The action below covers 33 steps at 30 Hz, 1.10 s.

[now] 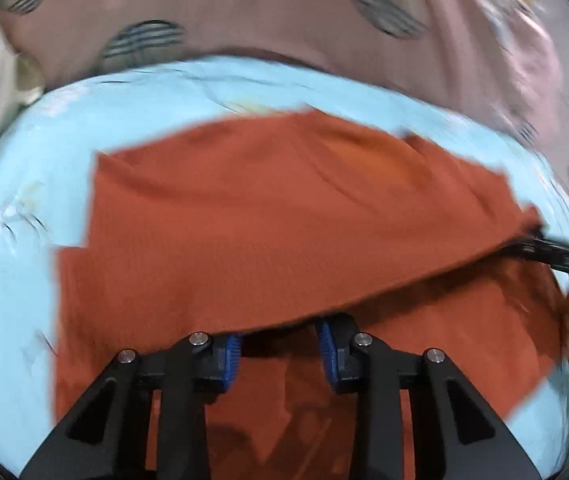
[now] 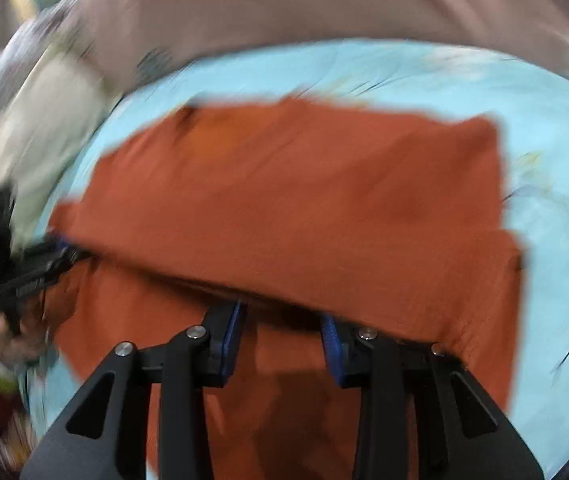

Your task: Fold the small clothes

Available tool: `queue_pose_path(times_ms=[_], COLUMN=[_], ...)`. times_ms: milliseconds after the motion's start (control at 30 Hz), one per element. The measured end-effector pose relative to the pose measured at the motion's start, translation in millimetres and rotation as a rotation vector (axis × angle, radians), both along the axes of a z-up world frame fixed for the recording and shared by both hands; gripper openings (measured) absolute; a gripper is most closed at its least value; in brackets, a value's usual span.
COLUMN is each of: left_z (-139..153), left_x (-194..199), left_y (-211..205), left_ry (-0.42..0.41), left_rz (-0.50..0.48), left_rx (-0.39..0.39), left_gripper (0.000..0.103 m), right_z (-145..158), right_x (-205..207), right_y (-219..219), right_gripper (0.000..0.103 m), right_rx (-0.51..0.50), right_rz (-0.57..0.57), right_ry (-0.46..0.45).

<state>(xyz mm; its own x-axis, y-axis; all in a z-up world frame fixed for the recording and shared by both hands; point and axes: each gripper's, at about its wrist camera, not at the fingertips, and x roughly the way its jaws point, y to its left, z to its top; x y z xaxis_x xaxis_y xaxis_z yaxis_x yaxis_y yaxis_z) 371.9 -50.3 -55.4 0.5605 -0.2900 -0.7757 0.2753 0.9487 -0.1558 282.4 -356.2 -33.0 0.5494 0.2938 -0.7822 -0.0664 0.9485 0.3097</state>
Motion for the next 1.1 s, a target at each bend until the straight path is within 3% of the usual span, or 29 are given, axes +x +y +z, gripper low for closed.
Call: queue_pose_path(times_ms=[67,133,233,300,533,767,933,1000,1100], left_z=[6.3,11.2,15.7,18.9,15.8,-8.3,-26.3,-26.3,-30.6], left_x=[27.1,42.5,33.7,12.1,-109.1,-203.5,-220.4,-212.3,-192.3], left_y=[22.1,43.4,68.3,72.1,64.2,66.0,60.6,63.8,71.0], left_ry=[-0.005,-0.020,-0.002,-0.017,0.001,0.067,0.097,0.095,0.099], left_rz=[0.090,0.197,0.250,0.249,0.197,0.226,0.242,0.257,0.304], left_rx=[-0.059,-0.061,-0.170,-0.193,-0.323,-0.390,-0.396,-0.430,-0.476], left_gripper=[0.030,0.031,0.034,0.045,0.050,0.063,0.069,0.079,0.080], right_z=[7.6,15.5,22.8,27.5,16.5,2.0,-2.4,-0.8,4.2], right_x=[12.7,12.2,-7.5,-24.9,-95.7,-154.4,-173.7,-177.8,-179.2], right_y=[-33.2,-59.3,-66.2,-59.7,-17.2,4.3,11.3,13.3,16.4], right_gripper=[0.036,0.036,0.038,0.038,0.038,0.041,0.045,0.045,0.046], right_rx=[0.028,0.078,0.110,0.104,0.173,0.252,0.284,0.285,0.282], right_rz=[-0.166,-0.288,-0.333,-0.316,-0.217,-0.192,-0.204,-0.201,-0.191], right_ry=[-0.036,-0.084,-0.105,-0.118,-0.107,-0.093,-0.084,-0.085,-0.093])
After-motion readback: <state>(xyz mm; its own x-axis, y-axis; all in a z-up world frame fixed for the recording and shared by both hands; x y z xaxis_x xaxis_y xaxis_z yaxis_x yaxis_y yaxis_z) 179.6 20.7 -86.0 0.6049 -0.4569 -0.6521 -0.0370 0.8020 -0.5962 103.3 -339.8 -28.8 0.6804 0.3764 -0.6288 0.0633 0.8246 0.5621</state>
